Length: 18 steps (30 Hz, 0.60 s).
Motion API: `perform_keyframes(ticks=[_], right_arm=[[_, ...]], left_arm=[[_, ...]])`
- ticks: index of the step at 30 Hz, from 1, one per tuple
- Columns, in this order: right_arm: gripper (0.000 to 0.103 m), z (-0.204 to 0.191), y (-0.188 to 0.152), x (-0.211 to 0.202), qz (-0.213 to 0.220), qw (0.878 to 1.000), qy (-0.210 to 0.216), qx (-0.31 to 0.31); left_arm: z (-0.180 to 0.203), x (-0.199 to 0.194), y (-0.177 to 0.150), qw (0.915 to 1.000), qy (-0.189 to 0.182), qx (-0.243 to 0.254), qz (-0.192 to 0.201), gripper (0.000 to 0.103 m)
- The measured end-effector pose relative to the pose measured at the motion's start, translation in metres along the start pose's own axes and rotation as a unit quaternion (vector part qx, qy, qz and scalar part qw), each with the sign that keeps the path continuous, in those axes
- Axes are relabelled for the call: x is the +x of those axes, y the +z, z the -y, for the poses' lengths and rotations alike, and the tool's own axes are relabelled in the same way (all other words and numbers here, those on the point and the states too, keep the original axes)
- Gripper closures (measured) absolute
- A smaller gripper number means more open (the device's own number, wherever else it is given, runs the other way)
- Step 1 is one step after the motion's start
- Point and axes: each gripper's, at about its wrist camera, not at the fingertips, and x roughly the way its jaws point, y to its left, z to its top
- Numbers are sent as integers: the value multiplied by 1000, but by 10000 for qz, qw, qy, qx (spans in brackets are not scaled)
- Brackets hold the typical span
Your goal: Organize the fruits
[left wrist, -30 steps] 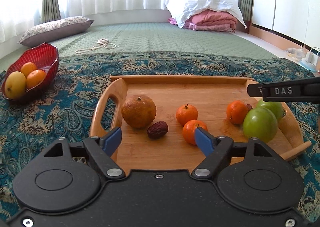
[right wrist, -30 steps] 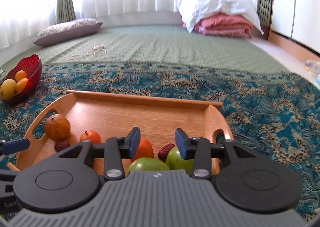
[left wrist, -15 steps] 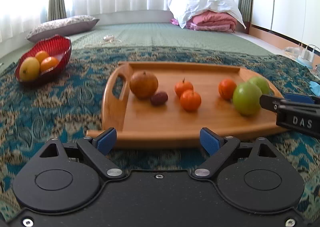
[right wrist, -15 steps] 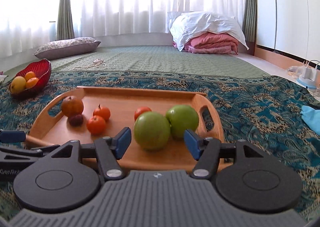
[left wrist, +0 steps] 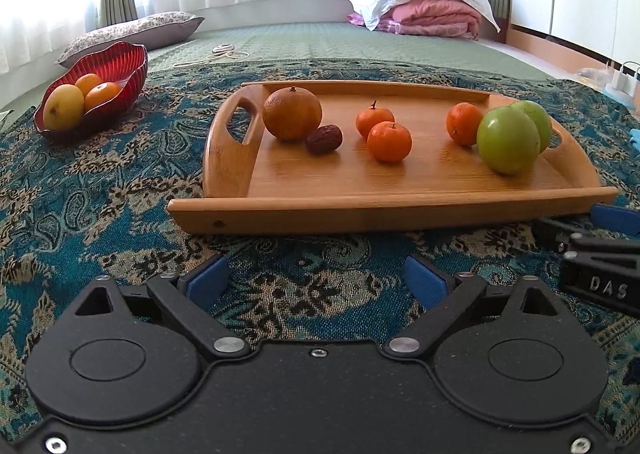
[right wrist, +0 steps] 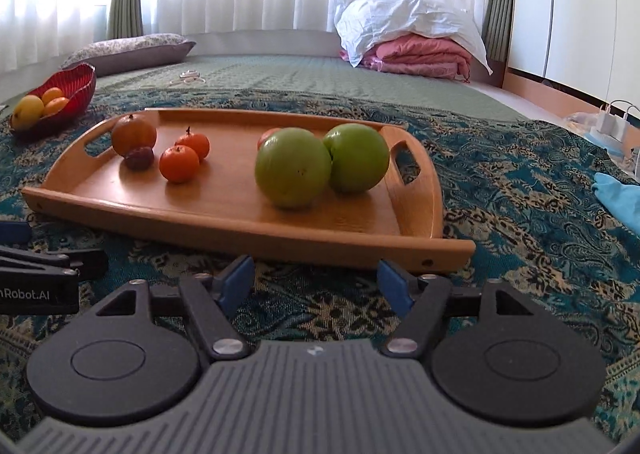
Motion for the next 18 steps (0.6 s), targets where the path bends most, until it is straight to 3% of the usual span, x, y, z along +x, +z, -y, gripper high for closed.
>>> perform_keyframes(ticks=[7,18], right_arm=[[20,-4,-6,3,-38,10000,-52,-74],[18,-4,-7,7,-74,9999,-63,-82]], left_arm=[[0,3,-1,10000,-12,-32,-38,0],[-2,4,-2,9999,-54,-83,-46,0]])
